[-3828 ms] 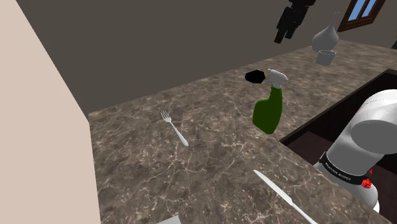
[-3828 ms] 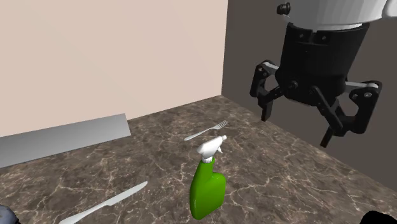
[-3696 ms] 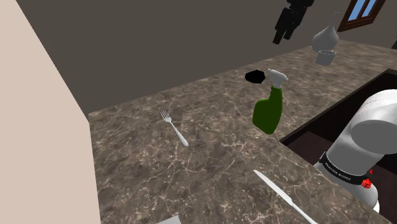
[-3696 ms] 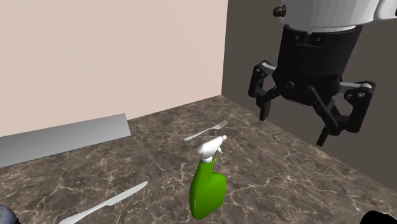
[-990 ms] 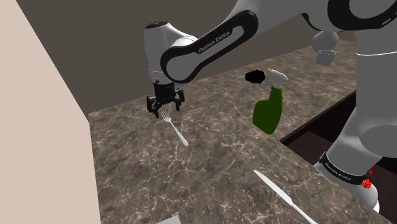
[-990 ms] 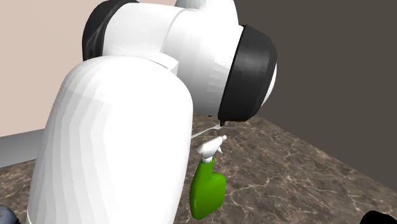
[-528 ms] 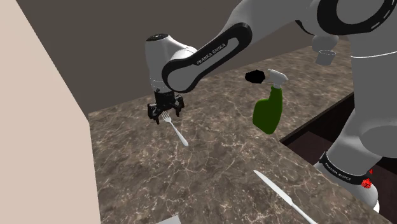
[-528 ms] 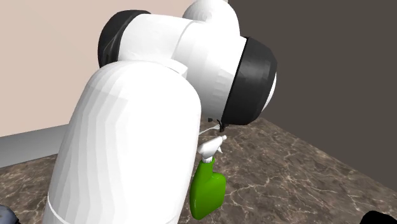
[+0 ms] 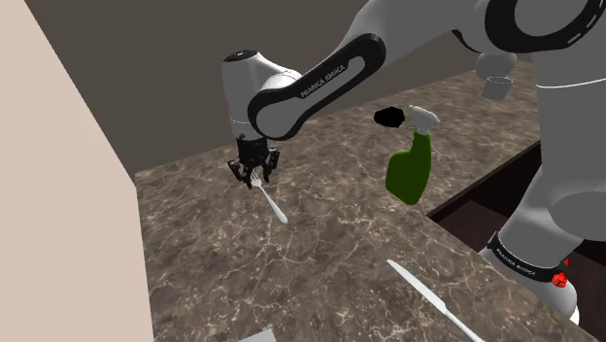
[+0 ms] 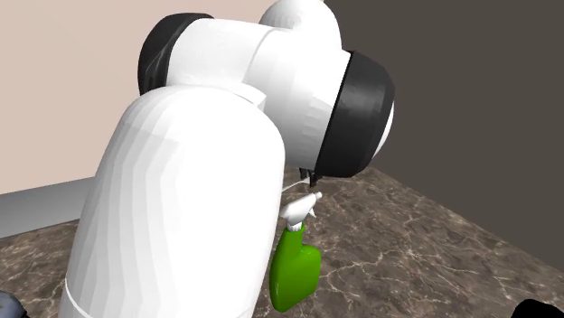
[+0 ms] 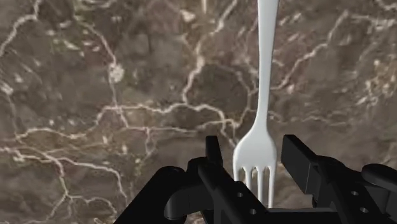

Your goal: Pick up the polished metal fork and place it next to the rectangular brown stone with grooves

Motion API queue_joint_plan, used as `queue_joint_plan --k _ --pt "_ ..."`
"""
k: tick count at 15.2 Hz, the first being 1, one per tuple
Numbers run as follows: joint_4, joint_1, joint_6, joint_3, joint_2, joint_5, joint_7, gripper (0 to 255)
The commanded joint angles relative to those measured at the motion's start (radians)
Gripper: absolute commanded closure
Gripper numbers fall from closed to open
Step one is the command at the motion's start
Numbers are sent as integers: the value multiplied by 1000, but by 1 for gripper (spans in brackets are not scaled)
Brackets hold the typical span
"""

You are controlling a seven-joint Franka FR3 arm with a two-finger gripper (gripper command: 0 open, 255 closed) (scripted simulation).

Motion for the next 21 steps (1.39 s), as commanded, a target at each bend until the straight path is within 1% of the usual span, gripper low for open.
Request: queue_joint_plan --k 1,8,21 --pt "-3 2 13 2 6 1 0 255" --pt "-3 2 13 2 6 1 0 255" --pt "70 -10 -126 26 -68 46 -32 255"
